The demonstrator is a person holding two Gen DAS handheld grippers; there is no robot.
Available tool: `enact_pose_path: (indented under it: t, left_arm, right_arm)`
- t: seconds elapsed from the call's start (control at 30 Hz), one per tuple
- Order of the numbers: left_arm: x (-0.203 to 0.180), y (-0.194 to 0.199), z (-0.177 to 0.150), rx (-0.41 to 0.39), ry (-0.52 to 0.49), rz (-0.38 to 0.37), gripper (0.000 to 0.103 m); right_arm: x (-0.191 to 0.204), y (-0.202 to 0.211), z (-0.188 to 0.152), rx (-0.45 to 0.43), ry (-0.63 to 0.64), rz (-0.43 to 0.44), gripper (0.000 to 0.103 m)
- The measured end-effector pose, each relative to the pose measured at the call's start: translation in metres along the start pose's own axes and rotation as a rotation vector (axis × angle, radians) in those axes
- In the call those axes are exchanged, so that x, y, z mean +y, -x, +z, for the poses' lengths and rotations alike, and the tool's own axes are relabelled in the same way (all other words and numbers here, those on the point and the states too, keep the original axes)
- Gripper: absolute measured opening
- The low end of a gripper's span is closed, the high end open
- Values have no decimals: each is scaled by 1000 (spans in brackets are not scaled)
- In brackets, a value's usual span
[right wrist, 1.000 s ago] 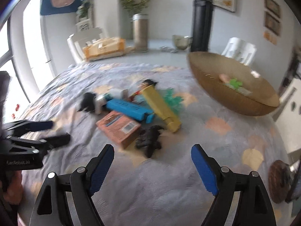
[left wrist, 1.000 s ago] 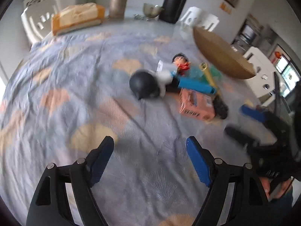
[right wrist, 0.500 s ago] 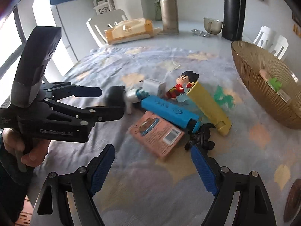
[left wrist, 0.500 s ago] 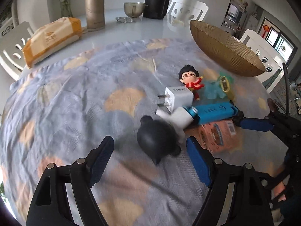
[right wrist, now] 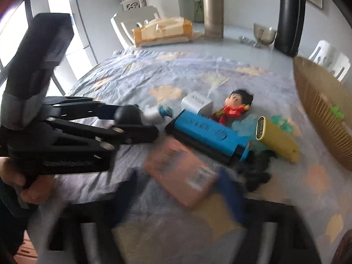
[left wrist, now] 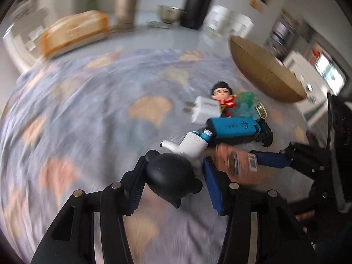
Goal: Organize rigid objects
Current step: 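Grasp the black-and-white figure with the left tool while the right tool grasps the pink carton, then carry figure and carton over the amber bowl and open both tools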
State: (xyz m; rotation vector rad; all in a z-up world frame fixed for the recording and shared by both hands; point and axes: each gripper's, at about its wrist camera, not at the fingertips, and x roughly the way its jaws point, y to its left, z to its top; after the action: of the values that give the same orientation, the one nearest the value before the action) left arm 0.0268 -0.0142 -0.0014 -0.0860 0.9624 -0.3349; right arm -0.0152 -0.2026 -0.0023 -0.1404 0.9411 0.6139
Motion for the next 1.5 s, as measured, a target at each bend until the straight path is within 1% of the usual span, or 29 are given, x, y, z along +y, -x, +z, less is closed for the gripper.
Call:
enact_pose_path:
  t: [0.03,0.07,0.1,0.17,0.23,0.3,0.4,0.43,0.47,0.5,0.53,0.63,0.77,0.83,0.87,0.9,0.93,1.0,1.07,1.1,1.2,1.23,1.3,1.37,1.4,1.5]
  left_arm:
    - [3,9,-10,-25,34,12,48]
    - [5,19,-21,-47,58,22,48]
    - [6,27,-30,-63,73,41,48]
    - [7,36,-41,-89,82,86,48]
    - [12,44,-49,-124,94,120,48]
    - [17,46,-50,-142,121,103,48]
    - [23,50,-51,-176,140,86,48]
    - [23,50,-51,-168,140,81,48]
    - [23,49,-51,-166,138,76,48]
    - [21,48,-50,-168,135,77,48]
    - [20,48,-50,-174,128,83,48]
    - [20,50,-51,-184,124,78,48]
    - [26,54,-55,-201,158,57,48]
    - [29,53,-55,-194,170,49,48]
    - [29,52,-55,-193,169,50,48]
    - [29,52,-55,-193,166,52,48]
    - [28,52,-55,-194,161,54,48]
    - [25,52,-54,-196,146,63,48]
    - [21,52,-54,-198,126,82,48]
    - [20,53,-54,-201,121,86,48]
    - [18,55,-52,-207,117,90,48]
    - [17,55,-51,-203,118,91,48]
    - [9,59,-42,-200,117,91,48]
    - [-4,69,-26,-230,105,54,48]
    - [-15,75,-16,-247,92,30,48]
    - [-53,90,23,-296,22,-22,48]
  right_arm:
    - [2,2,-1,-3,0,2,48]
    - [4,5,-4,-8,-3,21,47]
    - [8,8,-8,-13,-5,52,46]
    - [18,12,-15,-12,9,82,45]
    - [34,15,-27,8,39,67,45]
    - [49,21,-39,13,65,45,45]
    - [57,24,-48,24,76,21,46]
    - [56,25,-49,27,76,17,47]
    - [56,25,-49,31,75,17,55]
    - [54,24,-49,33,66,7,68]
    - [52,23,-47,34,60,-6,71]
    - [50,18,-41,29,60,-20,71]
    - [58,12,-37,25,74,-50,72]
    - [64,11,-38,15,98,-79,68]
    - [67,12,-39,7,111,-65,56]
    - [72,14,-42,-2,133,-53,48]
    - [76,15,-44,-8,152,-64,48]
    - [89,19,-49,-36,210,-129,46]
    - [97,22,-53,-61,240,-174,44]
    - [97,28,-55,-86,234,-188,44]
    - [70,49,-53,-120,103,-97,43]
    - [59,58,-53,-136,66,-101,43]
    - [34,81,-52,-176,3,-156,43]
    - [10,106,-47,-222,-56,-183,43]
    - [-10,128,-41,-267,-111,-199,43]
    - [-48,174,-26,-364,-221,-266,43]
